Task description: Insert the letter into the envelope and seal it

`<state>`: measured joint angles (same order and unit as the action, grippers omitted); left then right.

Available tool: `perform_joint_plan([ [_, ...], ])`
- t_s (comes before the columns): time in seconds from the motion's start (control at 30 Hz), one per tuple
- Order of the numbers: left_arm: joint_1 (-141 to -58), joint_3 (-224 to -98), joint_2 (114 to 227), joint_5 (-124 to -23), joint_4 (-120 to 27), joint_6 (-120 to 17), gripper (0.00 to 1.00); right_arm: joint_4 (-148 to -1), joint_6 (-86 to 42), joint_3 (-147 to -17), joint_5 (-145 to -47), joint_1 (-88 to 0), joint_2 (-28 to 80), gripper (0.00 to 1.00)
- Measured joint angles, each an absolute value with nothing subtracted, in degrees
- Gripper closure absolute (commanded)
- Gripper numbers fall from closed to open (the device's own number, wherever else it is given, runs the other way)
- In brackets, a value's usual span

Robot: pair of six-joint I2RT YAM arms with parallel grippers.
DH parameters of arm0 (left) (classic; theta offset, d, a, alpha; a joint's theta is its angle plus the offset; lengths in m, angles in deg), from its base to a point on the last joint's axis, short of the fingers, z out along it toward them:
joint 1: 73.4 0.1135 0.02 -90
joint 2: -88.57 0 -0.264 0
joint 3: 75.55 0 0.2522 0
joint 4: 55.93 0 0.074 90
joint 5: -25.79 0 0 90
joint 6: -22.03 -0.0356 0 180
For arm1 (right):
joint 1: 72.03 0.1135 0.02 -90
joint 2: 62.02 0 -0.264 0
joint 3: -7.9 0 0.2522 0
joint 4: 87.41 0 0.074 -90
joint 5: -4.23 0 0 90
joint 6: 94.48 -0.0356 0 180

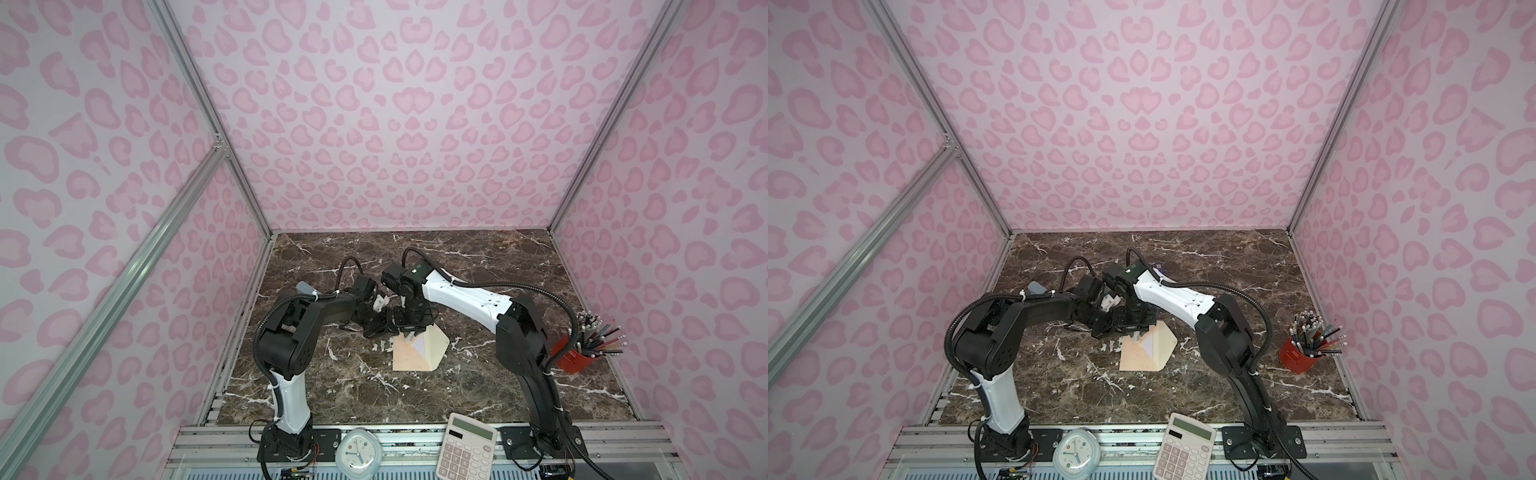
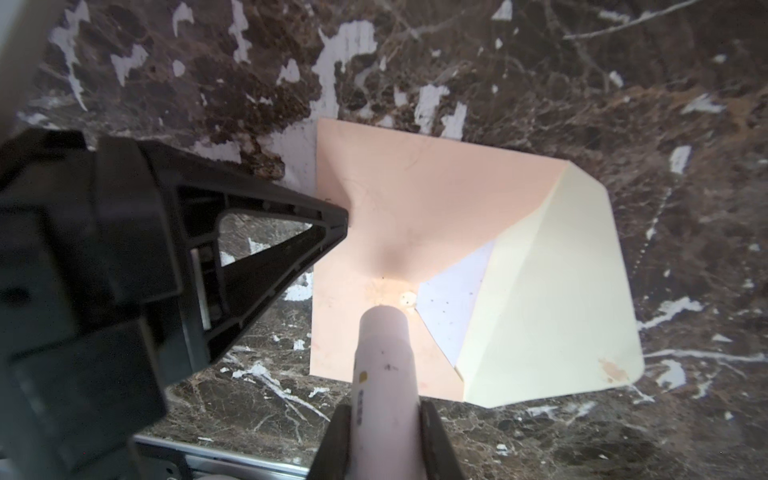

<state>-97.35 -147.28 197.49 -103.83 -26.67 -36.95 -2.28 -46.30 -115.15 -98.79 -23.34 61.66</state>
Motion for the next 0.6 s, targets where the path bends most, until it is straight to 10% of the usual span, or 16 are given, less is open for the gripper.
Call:
perform_joint_plan([
  [0.6,-97.35,-146.54,196.59,-103.28,-26.45,-37.52,0.96,-2.06,-46.26,-114.82,-99.60,-23.27,64.15,1.00],
])
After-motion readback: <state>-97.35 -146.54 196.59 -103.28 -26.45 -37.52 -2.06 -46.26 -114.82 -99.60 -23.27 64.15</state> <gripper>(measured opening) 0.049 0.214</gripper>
